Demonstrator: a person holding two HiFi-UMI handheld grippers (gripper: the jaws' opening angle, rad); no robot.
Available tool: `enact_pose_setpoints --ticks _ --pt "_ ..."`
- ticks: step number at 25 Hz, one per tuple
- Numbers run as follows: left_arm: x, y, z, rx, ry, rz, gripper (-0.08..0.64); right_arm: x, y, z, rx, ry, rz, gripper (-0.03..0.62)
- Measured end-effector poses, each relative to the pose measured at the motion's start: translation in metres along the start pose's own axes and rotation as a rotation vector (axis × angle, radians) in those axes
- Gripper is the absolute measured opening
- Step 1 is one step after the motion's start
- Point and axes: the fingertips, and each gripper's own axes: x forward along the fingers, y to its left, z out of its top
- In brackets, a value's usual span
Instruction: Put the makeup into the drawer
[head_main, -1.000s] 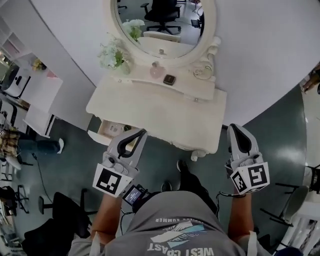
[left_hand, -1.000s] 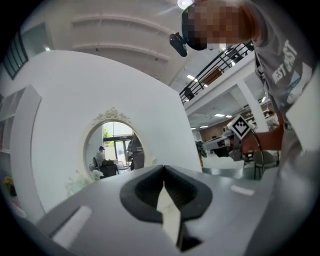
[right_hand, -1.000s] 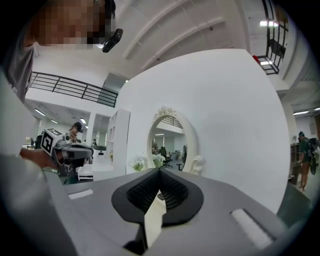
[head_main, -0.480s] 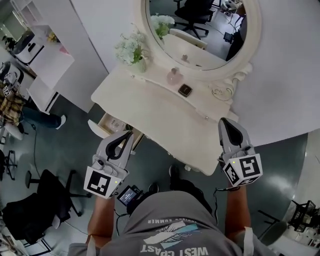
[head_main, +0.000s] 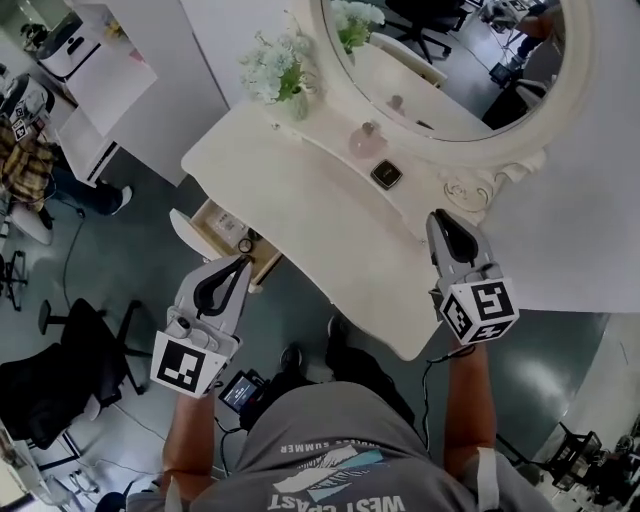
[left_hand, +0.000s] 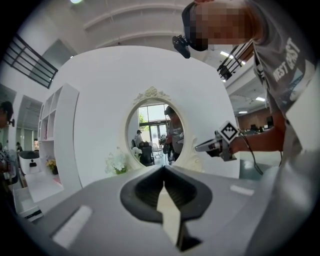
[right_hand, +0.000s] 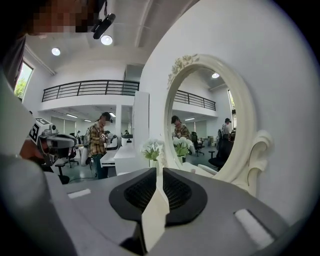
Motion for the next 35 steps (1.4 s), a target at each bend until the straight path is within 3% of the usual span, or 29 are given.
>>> enact_pose_setpoints --ticks 20,30,35 --pt "0.019 0.009 -0.068 -0.049 0.137 0.102 0.002 0.133 -0.032 -0.107 -0.039 0.224 0.139 0.2" --pt "0.026 0.012 -0.101 -0.095 0.172 0.124 0.0 0.185 -0.045 -0.169 -0.071 0.397 0.155 0.308" --pt "0.029 0.009 -0.124 -0.121 0.2 0.123 0.002 0.204 -0.052 -0.198 -0.083 0.473 0.154 0.331"
